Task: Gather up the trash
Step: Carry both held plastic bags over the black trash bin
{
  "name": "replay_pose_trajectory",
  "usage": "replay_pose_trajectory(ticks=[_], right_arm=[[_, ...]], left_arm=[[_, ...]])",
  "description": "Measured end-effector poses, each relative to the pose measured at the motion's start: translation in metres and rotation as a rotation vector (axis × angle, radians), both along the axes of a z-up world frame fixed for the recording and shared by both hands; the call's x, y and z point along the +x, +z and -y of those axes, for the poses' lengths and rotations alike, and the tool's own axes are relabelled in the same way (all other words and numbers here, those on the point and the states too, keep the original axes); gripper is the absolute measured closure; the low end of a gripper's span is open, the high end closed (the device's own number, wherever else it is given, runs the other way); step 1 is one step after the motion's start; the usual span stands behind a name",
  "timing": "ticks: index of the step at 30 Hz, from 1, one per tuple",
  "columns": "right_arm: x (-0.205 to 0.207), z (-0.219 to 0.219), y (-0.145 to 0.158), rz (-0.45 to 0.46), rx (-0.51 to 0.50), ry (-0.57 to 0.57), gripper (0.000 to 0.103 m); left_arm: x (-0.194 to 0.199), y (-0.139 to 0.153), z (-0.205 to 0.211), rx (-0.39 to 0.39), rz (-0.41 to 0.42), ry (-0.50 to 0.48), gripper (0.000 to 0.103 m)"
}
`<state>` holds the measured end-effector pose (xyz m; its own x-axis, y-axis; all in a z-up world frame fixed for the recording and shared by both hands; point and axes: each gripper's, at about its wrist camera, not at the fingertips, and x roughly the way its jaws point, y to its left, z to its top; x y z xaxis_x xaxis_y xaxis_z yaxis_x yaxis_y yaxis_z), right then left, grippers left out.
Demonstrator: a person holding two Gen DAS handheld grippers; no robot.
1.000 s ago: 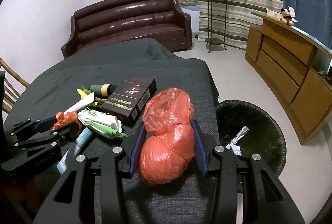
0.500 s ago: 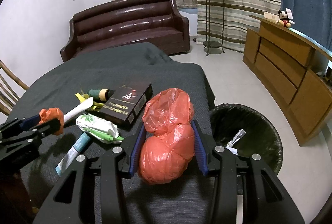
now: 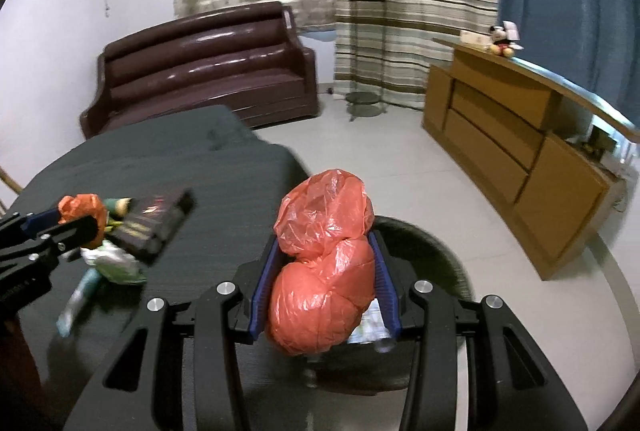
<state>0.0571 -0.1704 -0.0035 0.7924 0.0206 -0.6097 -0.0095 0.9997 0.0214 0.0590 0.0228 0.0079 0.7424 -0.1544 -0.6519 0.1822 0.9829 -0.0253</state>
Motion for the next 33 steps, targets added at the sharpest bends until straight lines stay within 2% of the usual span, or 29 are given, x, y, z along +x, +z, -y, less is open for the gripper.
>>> replay_pose_trajectory(ticks=[5,15,33], right_arm=[[0.004,0.042,0.0,0.002,-0.015,-0.078,0.059],[0.005,0.084,-0.01,-0.014,0.005,-0.153,0.059],[0.017,0.093,-0.026,-0.039,0.063,-0.139,0.059]], left_arm=[[0.012,0.0,0.039,0.018,0.012,-0.064,0.057],[0.032,-0.01,0.102,0.059,0.011,-0.15,0.057],[0.067,-0.037,0.152,0.13,-0.05,-0.192,0.057]])
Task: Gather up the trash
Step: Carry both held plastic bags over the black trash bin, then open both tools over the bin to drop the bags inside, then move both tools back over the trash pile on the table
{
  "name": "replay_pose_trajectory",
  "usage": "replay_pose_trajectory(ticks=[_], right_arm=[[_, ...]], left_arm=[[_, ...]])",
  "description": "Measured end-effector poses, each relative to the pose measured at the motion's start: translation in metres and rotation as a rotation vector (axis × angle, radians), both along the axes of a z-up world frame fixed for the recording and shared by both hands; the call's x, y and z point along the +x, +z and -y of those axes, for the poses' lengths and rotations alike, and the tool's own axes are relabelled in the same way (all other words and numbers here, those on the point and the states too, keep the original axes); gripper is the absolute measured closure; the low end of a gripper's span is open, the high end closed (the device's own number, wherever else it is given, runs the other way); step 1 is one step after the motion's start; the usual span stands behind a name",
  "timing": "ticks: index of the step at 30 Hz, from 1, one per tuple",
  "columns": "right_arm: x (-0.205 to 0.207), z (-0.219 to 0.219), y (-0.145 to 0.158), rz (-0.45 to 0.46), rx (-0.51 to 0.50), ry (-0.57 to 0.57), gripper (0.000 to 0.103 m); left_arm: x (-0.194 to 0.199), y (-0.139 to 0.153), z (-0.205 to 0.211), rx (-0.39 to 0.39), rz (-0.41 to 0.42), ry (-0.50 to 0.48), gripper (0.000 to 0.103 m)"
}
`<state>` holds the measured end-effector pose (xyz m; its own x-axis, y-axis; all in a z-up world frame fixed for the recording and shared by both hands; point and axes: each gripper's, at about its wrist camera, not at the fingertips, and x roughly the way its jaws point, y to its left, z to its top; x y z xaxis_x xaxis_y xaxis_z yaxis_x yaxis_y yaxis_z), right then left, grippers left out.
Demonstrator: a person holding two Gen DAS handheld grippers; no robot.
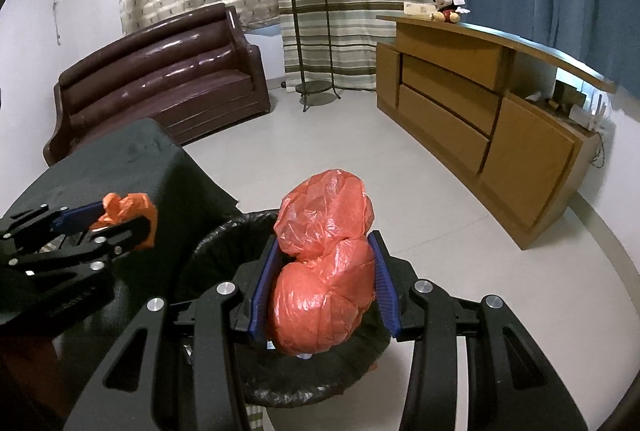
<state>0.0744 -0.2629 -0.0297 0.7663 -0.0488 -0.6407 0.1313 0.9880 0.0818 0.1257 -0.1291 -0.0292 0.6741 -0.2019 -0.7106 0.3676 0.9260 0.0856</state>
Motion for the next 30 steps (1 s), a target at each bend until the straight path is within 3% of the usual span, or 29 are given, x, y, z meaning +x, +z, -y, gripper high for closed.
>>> replay_pose_trajectory(ticks=[4,9,30], right_arm=[[0.005,0.001,-0.003,-0.005,0.017,0.01,0.058],[0.009,0.002,-0.003,0.0,0.031,0.018,0.047],[0.002,0.003,0.006,0.017,0.023,-0.001,0.047]], left_arm=[[0.007,-0.006,0.006,0.021,-0.01,0.012,0.056],[0.011,-0.008,0.004,0.027,-0.01,0.033,0.041],[-0.001,0.005,-0.012,0.001,0.007,0.051,0.041]])
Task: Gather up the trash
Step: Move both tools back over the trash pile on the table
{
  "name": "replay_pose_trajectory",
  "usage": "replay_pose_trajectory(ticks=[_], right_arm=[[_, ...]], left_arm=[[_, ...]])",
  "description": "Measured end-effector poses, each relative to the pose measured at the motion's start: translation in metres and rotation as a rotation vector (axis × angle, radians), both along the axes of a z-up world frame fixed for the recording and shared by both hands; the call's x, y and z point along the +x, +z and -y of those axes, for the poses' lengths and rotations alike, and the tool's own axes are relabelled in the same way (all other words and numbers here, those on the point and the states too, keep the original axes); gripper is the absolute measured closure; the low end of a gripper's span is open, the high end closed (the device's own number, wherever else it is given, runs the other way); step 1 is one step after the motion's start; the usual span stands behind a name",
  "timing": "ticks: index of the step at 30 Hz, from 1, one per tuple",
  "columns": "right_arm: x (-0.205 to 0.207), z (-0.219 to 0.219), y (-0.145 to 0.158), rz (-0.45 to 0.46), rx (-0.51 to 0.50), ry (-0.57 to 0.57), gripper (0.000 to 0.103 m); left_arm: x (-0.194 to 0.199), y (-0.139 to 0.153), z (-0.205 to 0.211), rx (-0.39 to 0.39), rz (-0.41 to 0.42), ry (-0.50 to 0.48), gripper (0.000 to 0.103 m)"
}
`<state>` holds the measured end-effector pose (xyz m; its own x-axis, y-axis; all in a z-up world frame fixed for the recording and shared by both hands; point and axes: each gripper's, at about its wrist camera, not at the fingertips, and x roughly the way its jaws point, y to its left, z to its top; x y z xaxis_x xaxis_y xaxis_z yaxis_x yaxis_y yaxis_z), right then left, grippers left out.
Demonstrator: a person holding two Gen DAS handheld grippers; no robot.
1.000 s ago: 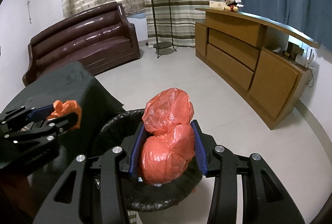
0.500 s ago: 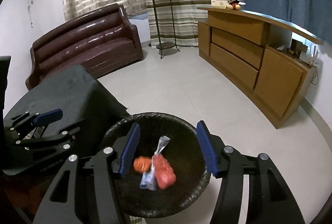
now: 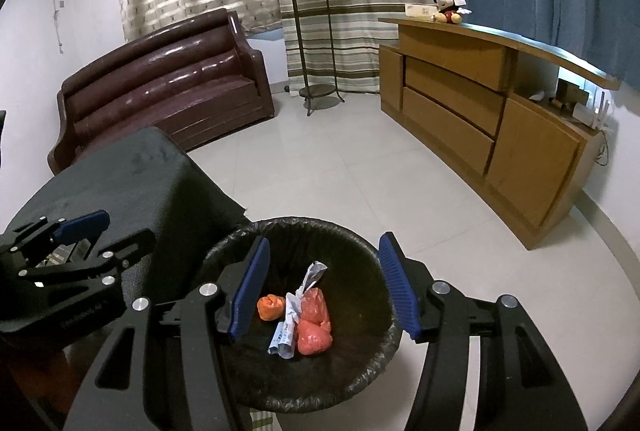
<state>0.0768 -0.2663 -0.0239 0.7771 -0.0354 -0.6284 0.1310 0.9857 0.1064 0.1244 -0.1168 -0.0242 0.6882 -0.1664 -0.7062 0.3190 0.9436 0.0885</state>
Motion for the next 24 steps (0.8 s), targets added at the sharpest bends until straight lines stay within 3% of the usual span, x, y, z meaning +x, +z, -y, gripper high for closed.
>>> replay_pose_trajectory(ticks=[15,24], right_arm=[[-0.008,-0.019,0.004,-0.022,0.0,0.015,0.045],[-0.014,-0.055,0.007,-0.025,-0.021,0.086,0.045]], left_arm=[[-0.019,0.014,-0.032,-0.016,0.015,0.039,0.041],[-0.04,0.019,-0.084,-0.017,0.011,0.111,0.04]])
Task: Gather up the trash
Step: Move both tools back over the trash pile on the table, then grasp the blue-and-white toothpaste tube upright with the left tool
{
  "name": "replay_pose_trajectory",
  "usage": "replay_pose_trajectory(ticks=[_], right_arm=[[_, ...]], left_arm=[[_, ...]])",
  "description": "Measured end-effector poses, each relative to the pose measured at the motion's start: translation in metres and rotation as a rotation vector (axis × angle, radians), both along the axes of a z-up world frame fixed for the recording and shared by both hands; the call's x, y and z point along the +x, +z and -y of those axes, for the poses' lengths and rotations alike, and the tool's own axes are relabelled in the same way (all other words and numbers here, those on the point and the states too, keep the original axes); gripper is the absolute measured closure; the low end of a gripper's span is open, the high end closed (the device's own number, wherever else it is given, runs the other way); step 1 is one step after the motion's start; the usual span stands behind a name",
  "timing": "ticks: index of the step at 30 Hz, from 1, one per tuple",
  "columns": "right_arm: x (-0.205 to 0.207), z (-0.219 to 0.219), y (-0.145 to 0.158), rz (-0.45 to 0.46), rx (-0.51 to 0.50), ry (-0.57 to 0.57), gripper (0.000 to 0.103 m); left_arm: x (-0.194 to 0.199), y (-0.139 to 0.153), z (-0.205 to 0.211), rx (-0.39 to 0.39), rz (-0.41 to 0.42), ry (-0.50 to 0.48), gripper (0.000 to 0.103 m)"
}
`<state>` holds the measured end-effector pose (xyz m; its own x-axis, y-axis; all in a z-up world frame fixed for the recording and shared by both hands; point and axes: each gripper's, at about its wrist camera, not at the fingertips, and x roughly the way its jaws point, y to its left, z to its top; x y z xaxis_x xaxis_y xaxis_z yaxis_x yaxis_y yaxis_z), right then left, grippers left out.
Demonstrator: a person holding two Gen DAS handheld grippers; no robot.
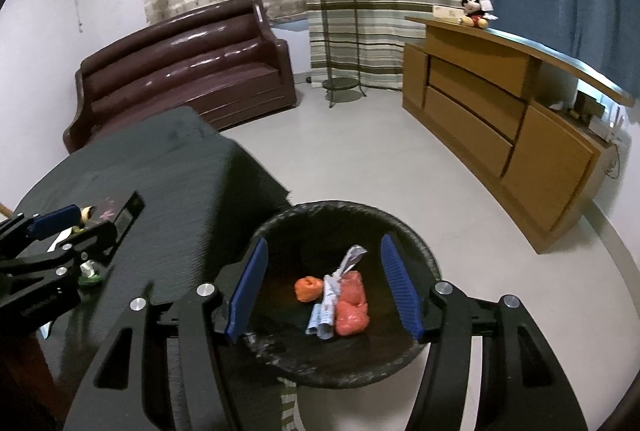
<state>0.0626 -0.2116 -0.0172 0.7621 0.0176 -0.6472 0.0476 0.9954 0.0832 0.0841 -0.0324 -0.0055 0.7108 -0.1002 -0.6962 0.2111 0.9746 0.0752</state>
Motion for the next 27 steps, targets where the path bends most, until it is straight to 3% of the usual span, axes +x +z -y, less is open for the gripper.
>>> replay_pose_trajectory(ticks=[13,27], right_arm=[[-0.011,-0.055,-0.001,-0.025,-0.009,0.107,0.045],[-0.014,-0.094,-0.001,-0.035,-0.008,0.179,0.045]], left_arm=[[-0.038,-0.009,-0.074,-0.003,-0.031,0.115,0.04],[-0.061,-0.029,-0.114,-0.012,-0.092,0.158,0.04]])
